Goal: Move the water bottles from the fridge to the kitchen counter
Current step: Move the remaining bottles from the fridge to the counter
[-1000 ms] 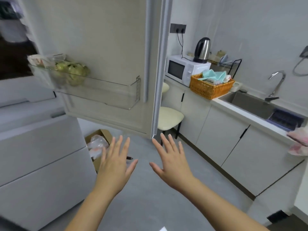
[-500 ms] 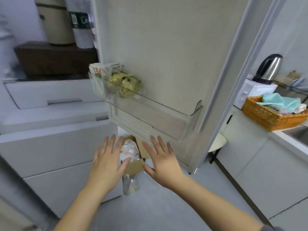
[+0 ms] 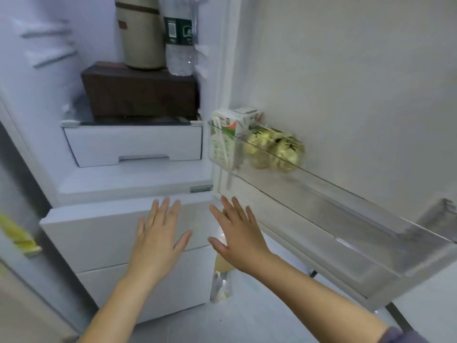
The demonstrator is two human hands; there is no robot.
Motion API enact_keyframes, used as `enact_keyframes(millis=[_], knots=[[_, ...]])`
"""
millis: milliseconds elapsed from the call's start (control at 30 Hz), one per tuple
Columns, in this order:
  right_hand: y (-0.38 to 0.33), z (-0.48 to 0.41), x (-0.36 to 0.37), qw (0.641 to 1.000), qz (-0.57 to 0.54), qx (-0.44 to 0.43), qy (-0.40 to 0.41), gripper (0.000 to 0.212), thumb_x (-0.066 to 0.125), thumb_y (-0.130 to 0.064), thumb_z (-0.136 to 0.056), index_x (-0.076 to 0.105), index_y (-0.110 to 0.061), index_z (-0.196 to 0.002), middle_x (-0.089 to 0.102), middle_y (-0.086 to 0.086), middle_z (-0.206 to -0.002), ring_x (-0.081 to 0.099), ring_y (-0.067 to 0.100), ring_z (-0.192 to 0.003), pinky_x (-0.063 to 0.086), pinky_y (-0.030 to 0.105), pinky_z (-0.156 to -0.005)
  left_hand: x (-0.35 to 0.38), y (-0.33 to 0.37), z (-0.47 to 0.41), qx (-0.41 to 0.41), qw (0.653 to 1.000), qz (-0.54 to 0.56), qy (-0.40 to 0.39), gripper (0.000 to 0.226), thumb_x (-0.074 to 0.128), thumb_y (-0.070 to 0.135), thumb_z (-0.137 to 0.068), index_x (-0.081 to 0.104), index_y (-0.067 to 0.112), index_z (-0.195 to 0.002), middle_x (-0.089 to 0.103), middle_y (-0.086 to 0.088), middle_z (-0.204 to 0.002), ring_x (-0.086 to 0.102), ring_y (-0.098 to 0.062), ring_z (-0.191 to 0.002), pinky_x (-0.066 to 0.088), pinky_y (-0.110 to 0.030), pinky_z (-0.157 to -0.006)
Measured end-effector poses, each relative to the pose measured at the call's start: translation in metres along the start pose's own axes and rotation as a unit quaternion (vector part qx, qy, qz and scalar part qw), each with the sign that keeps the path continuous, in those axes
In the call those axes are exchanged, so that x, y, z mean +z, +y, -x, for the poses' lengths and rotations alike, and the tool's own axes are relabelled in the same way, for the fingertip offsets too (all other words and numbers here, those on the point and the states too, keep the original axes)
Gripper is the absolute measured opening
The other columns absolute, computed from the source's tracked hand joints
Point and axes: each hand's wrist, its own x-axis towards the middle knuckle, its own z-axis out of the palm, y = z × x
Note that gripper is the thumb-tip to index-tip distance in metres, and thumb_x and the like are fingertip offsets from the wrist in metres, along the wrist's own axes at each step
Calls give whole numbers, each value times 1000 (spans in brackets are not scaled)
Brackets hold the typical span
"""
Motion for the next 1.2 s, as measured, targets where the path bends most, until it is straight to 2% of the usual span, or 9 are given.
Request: enact_keyframes(millis=[100,167,333,433,500,700,967,1200], knots=[[-36,-44,2,999,1,13,33,71,37,-54,-100,3,-32,-158,-6,3,-167,-8,27,-153,-4,46,-121,-25,-43,-26,10,1000,0,-2,81,15,67,-88,6,22,-155,-1,-1,-163,-11,-17,-149,0,-45,-121],[-59,-73,-2,999,1,20,49,70,38,-53,-100,4,-31,-158,-5,3,-167,-6,28,-153,2,49,-122,-42,-71,-44,18,1000,-3,8,81,14,67,-87,5,24,-155,-4,2,-163,-14,-16,-148,-1,-44,-121],[-95,-136,-20,997,-10,35,70,71,36,-51,-102,-3,-31,-158,-11,2,-166,-13,25,-153,-1,48,-124,-72,-121,-86,38,999,-20,25,85,8,69,-84,8,23,-155,0,-1,-163,-11,-18,-149,-3,-43,-120],[-104,-172,-31,995,-14,36,93,70,34,-52,-102,-2,-32,-158,-11,2,-166,-14,24,-152,-3,46,-124,-85,-135,-115,38,998,-29,40,75,27,61,-94,4,24,-156,-4,0,-163,-12,-18,-149,-2,-43,-120],[-106,-195,-38,994,-15,37,103,69,34,-52,-102,-2,-32,-158,-11,1,-166,-14,23,-152,-3,45,-124,-93,-141,-136,37,998,-28,49,73,33,55,-97,3,24,-156,-5,0,-163,-12,-19,-149,-3,-43,-120],[-103,-270,-52,987,-45,37,148,70,40,-51,-101,3,-32,-158,-6,2,-167,-10,24,-153,2,47,-123,-109,-154,-205,29,995,-44,88,71,34,54,-97,5,25,-156,-2,0,-164,-11,-19,-150,1,-44,-120],[-99,-384,-90,967,-95,85,221,70,45,-41,-101,6,-29,-158,-2,4,-167,-9,25,-153,3,53,-122,-139,-169,-309,6,989,-59,134,70,38,51,-98,10,21,-155,5,-5,-163,-6,-22,-150,2,-47,-121],[-76,-430,-105,975,-14,132,180,85,53,-17,-95,0,-38,-157,-6,-1,-167,-14,26,-152,1,61,-120,-157,-169,-386,17,980,-108,166,66,37,48,-99,15,20,-154,3,-9,-163,-4,-27,-150,5,-53,-120]])
